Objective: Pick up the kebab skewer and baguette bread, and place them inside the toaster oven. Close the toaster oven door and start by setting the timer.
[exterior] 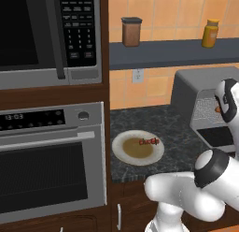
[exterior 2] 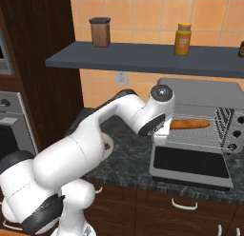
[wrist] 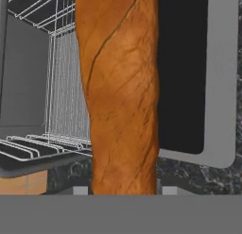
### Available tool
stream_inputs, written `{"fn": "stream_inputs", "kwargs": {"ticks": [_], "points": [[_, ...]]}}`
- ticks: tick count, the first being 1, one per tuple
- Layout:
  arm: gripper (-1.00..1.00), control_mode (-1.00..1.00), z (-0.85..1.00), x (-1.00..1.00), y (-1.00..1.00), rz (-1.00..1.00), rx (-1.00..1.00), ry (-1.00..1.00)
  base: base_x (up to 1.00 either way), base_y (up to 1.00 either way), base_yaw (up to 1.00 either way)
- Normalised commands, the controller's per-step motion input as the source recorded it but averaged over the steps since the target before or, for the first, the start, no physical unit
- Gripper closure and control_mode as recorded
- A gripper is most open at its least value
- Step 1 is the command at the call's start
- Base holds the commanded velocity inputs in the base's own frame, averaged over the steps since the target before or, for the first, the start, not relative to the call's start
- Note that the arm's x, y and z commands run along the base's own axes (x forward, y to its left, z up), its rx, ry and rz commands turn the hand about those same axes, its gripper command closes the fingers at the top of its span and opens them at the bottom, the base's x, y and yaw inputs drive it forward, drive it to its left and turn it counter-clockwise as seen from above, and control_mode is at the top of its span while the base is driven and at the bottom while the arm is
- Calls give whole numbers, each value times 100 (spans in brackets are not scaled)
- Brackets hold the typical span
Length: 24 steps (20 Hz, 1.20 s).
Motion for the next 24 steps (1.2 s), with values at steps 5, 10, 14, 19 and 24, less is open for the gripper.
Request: {"fn": "stream_inputs", "kwargs": {"ticks": [5, 10, 14, 19, 24], "points": [[100, -100, 0, 39, -40, 0, 6, 0, 0, 0, 0], [100, -100, -15, 34, -12, 0, 0, 1, 0, 0, 0], [100, -100, -14, 16, 0, 0, 0, 3, 0, 0, 0], [100, -100, -22, 12, 0, 0, 0, 1, 0, 0, 0], [100, -100, -11, 12, 0, 0, 0, 1, 0, 0, 0]]}}
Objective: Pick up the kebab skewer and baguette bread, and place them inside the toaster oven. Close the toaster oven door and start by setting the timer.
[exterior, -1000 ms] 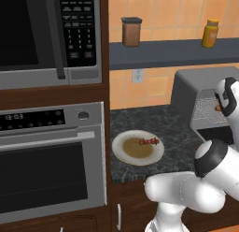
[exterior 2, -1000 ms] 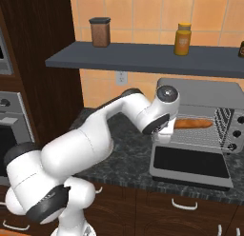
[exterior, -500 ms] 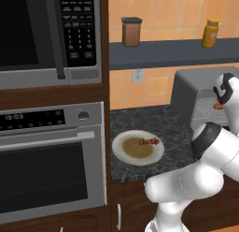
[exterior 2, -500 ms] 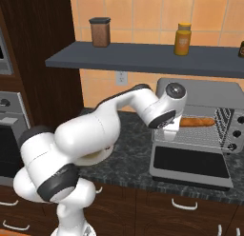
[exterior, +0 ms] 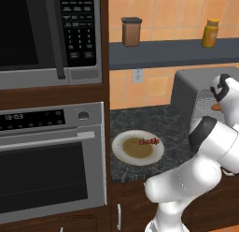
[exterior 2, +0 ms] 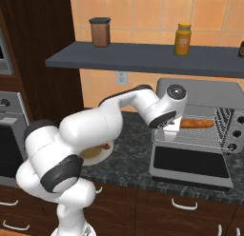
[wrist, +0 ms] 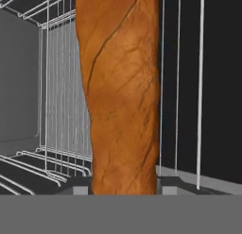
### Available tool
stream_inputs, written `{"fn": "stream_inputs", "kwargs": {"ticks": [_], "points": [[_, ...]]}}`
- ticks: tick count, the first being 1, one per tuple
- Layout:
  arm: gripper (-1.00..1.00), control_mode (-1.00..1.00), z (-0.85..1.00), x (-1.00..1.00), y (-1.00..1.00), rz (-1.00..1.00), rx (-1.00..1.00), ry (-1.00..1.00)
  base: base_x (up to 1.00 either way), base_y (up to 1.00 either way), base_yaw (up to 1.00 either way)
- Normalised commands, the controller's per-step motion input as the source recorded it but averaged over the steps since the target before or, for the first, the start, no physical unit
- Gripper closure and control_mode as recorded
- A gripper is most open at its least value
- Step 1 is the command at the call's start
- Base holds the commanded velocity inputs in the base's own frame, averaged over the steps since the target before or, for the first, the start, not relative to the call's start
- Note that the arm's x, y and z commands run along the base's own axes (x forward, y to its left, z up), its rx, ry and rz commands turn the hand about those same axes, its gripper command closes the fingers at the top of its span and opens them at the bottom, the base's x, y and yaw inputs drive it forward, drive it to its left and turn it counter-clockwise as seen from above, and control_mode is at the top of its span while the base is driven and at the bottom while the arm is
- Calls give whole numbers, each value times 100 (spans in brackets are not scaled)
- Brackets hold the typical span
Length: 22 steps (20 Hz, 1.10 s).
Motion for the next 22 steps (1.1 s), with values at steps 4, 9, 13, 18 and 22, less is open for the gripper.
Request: {"fn": "stream_inputs", "kwargs": {"ticks": [4, 9, 13, 18, 22], "points": [[100, -100, -1, 34, 0, 0, 0, 3, 0, 0, 0], [100, -100, 0, 43, 0, 0, 0, 5, 0, 0, 0], [100, -100, -2, 25, -2, 0, 0, 5, 0, 0, 0], [100, -100, -18, 4, -32, 4, 2, 0, 0, 0, 0], [100, -100, -20, 21, -14, 1, 1, 0, 0, 0, 0]]}}
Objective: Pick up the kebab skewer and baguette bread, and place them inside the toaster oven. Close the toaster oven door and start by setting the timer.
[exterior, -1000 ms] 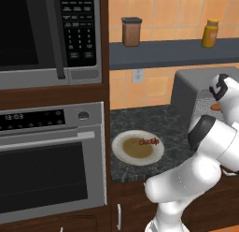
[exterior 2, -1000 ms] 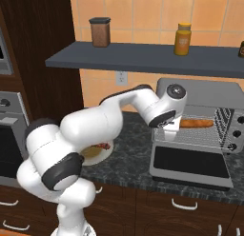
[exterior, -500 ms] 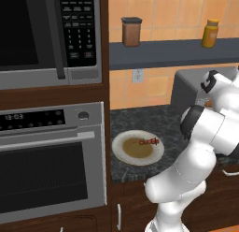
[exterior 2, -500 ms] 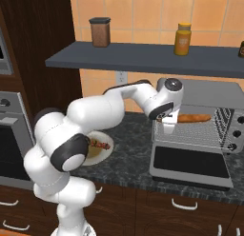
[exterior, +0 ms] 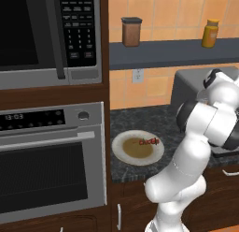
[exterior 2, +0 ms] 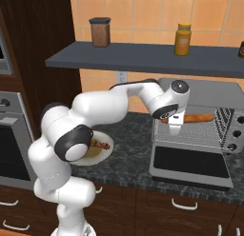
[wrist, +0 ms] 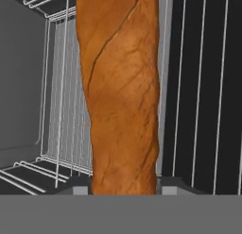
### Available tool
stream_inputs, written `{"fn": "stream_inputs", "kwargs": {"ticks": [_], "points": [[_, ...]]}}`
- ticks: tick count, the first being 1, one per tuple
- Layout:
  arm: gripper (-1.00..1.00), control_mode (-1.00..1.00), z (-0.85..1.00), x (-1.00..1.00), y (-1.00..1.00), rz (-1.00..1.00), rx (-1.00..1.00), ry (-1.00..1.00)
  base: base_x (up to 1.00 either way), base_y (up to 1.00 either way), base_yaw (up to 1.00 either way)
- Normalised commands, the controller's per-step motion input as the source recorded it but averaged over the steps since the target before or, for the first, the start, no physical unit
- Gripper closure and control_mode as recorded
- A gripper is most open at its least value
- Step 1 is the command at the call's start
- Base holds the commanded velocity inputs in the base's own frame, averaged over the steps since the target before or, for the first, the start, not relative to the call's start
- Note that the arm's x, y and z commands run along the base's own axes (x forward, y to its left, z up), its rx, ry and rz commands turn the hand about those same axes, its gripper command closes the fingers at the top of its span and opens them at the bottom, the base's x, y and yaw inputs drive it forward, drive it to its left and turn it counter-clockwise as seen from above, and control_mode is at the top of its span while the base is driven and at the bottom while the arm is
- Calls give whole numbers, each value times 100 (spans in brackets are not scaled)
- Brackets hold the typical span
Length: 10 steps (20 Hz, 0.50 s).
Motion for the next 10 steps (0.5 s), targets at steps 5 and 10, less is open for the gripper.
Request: {"fn": "stream_inputs", "kwargs": {"ticks": [5, 10], "points": [[100, -100, -10, 39, 0, 0, 0, 0, 0, 0, 0], [-100, -100, -8, 17, 0, 0, 0, 0, 0, 0, 0]]}}
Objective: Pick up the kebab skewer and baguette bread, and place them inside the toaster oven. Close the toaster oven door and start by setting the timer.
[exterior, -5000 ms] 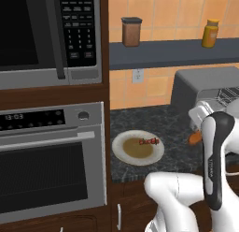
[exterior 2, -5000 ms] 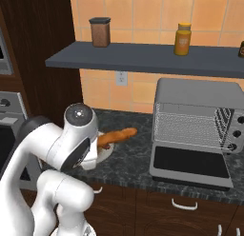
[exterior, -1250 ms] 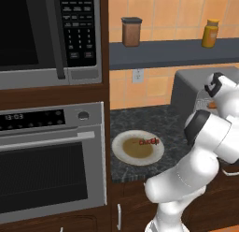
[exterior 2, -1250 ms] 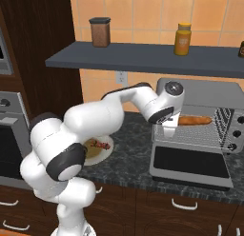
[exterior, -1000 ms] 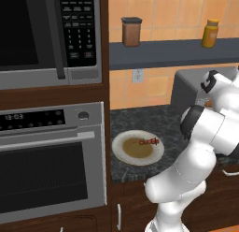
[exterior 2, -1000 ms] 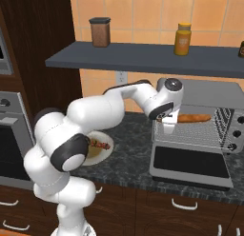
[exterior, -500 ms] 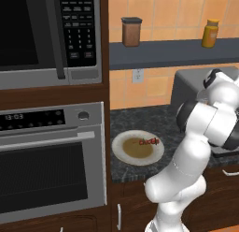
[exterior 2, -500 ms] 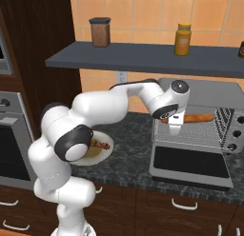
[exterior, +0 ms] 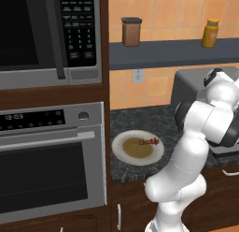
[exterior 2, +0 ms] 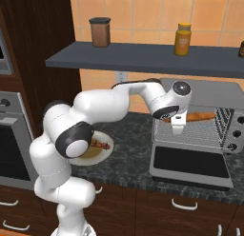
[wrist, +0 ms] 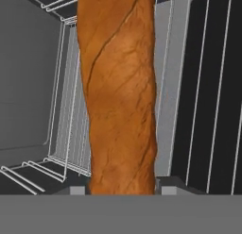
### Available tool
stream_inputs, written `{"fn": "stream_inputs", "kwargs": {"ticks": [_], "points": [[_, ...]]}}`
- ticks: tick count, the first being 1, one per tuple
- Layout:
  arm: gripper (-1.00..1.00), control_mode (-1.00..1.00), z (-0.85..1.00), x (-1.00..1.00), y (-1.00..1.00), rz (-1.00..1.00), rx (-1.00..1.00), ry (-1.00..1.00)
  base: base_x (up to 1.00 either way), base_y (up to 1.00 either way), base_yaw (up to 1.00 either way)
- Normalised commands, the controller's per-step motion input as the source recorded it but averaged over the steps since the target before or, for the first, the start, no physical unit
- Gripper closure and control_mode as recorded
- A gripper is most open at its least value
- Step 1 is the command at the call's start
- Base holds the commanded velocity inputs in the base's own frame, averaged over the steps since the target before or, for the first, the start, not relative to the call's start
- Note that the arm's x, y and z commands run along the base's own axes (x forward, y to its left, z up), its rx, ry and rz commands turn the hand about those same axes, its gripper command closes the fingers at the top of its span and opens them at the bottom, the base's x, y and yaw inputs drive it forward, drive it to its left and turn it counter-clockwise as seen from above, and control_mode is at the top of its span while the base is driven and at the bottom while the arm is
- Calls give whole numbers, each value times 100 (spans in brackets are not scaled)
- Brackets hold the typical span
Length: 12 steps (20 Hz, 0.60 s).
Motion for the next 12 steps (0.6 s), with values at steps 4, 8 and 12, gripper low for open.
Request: {"fn": "stream_inputs", "kwargs": {"ticks": [4, 8, 12], "points": [[-100, -100, 0, 0, 0, 0, 0, 0, 0, 0, 0], [-100, -100, 0, 0, 0, 0, 0, 0, 0, 0, 0], [-100, -100, 0, -68, 6, 6, -6, 0, 0, 0, 0]]}}
